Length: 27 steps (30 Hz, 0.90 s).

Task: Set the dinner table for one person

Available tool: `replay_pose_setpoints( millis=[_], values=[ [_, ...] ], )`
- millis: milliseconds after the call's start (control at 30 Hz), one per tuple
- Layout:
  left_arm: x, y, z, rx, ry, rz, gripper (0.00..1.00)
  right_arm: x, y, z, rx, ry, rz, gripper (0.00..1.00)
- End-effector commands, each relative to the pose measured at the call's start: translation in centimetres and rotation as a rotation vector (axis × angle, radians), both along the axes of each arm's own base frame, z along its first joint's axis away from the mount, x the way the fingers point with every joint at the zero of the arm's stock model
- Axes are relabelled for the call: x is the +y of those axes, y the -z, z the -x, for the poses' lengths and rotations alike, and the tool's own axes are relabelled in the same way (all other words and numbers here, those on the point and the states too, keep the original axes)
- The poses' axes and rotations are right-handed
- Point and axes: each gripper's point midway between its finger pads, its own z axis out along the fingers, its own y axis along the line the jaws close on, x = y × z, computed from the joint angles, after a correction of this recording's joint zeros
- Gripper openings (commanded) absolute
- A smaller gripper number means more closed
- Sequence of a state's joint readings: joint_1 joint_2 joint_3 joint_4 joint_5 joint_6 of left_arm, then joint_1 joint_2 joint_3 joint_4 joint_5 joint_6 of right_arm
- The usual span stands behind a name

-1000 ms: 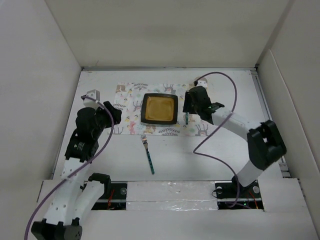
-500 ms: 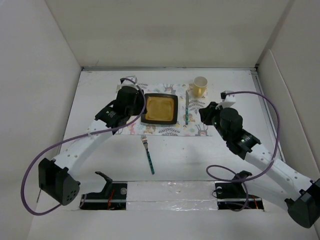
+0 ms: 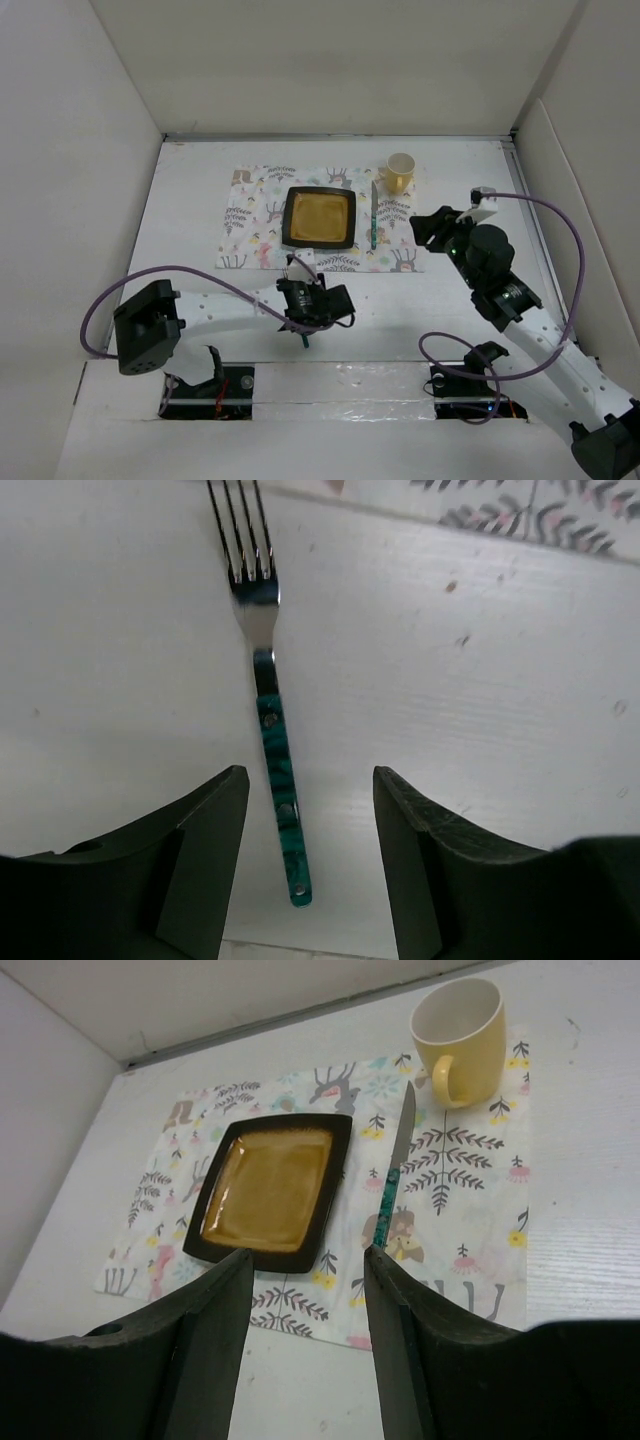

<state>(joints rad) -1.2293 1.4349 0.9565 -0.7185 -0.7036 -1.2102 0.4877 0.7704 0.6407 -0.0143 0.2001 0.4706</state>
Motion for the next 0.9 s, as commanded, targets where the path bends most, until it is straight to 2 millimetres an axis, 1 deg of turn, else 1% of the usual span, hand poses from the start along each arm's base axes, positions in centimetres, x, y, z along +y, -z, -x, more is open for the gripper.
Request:
replay_pose_setpoints(
  millis=[0,33,67,100,133,167,200,267,300,367,433,467,533,567,667,733,767,833,867],
  values=[
    [0.3,1.4,1.4,0.016,-0.174,0.222,0.49,-0.8,-1.2,0.1,-0.049,0.004,-0.044,0.53],
    [1.0,2.0,1.9,0.034,-0.173,0.214,0.49,-0.8,-1.4,0.2,-0.053,0.004,-0.046,0.52],
    [0.9,2.4,2.1,0.039,-0.180,0.246,0.49,-1.0,-1.3,0.1,-0.052,0.004,-0.050,0.52],
    [1.5,3.1,2.6,0.054,-0.174,0.252,0.50,-1.2,-1.4,0.2,-0.054,0.003,-0.053,0.52],
    [1.6,3.5,2.7,0.062,-0.161,0.251,0.50,-1.1,-1.5,0.3,-0.055,-0.001,-0.058,0.52],
    [1.7,4.2,2.5,0.084,-0.153,0.253,0.50,-1.4,-1.4,0.2,-0.060,0.004,-0.065,0.52],
    [1.6,4.5,2.4,0.090,-0.147,0.252,0.49,-1.4,-1.4,0.1,-0.064,0.004,-0.071,0.52],
    [1.0,4.8,2.2,0.088,-0.128,0.251,0.49,-0.8,-1.4,0.2,-0.064,-0.030,-0.073,0.51],
    [1.0,5.4,2.1,0.092,-0.124,0.224,0.49,-0.8,-1.5,0.1,-0.066,-0.033,-0.071,0.51],
    [0.3,5.5,1.9,0.095,-0.110,0.214,0.47,-0.7,-1.4,0.1,-0.060,-0.036,-0.069,0.51],
    [0.5,6.2,1.6,0.103,-0.113,0.173,0.46,-0.5,-1.2,0.0,-0.058,-0.042,-0.067,0.51],
    [0.6,6.4,1.3,0.101,-0.120,0.168,0.41,-0.3,-1.3,0.1,-0.060,-0.058,-0.068,0.51],
    [1.2,7.0,1.0,0.114,-0.132,0.156,0.35,-0.1,-1.3,0.1,-0.059,-0.061,-0.067,0.51],
    [1.3,7.1,1.0,0.118,-0.127,0.153,0.30,-0.4,-1.2,0.0,-0.058,-0.041,-0.066,0.51],
    [2.7,7.1,1.0,0.114,-0.144,0.114,0.28,-0.3,-1.2,0.0,-0.053,-0.043,-0.068,0.51],
    [3.2,7.2,0.9,0.115,-0.151,0.098,0.20,-0.6,-1.1,0.0,-0.048,-0.033,-0.063,0.51],
    [3.5,7.4,1.1,0.123,-0.147,0.083,0.17,-1.0,-1.2,-0.1,-0.051,-0.007,-0.060,0.51],
    [3.9,7.7,1.3,0.131,-0.146,0.061,0.17,-1.1,-1.1,-0.1,-0.045,-0.002,-0.056,0.51],
    [4.4,8.0,1.6,0.141,-0.145,0.038,0.20,-1.1,-1.3,0.0,-0.047,-0.009,-0.057,0.51]
  ],
)
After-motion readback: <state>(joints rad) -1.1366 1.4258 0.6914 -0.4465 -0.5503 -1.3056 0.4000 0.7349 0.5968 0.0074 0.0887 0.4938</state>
